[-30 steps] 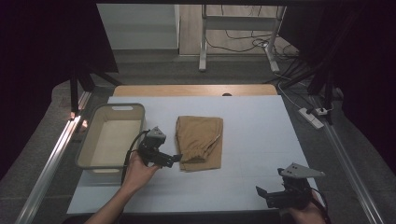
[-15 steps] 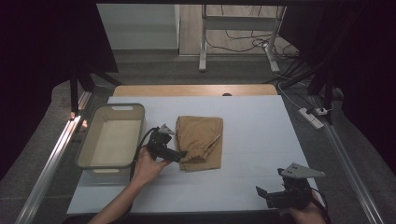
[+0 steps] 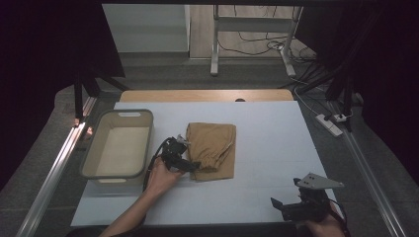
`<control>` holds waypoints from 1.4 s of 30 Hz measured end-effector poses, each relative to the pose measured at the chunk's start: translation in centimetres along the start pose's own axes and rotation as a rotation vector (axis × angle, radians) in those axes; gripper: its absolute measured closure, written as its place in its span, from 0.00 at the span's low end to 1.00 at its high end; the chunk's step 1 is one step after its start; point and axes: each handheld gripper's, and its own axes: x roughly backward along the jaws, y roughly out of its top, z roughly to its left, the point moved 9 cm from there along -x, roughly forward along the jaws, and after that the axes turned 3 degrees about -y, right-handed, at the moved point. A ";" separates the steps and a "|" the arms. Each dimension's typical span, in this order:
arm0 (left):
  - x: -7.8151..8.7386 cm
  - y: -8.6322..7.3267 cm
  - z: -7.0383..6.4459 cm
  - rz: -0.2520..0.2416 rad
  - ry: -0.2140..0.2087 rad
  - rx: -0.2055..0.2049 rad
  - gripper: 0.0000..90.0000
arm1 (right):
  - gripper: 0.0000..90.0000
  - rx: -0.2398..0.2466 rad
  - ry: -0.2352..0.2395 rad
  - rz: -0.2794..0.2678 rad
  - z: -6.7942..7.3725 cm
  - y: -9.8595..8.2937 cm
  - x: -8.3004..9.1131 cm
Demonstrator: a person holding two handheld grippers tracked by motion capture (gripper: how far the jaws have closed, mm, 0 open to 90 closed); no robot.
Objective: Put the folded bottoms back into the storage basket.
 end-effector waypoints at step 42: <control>0.6 -0.2 -3.3 -0.007 -0.023 -0.021 0.87 | 0.00 0.066 0.045 -0.019 1.6 0.9 -0.1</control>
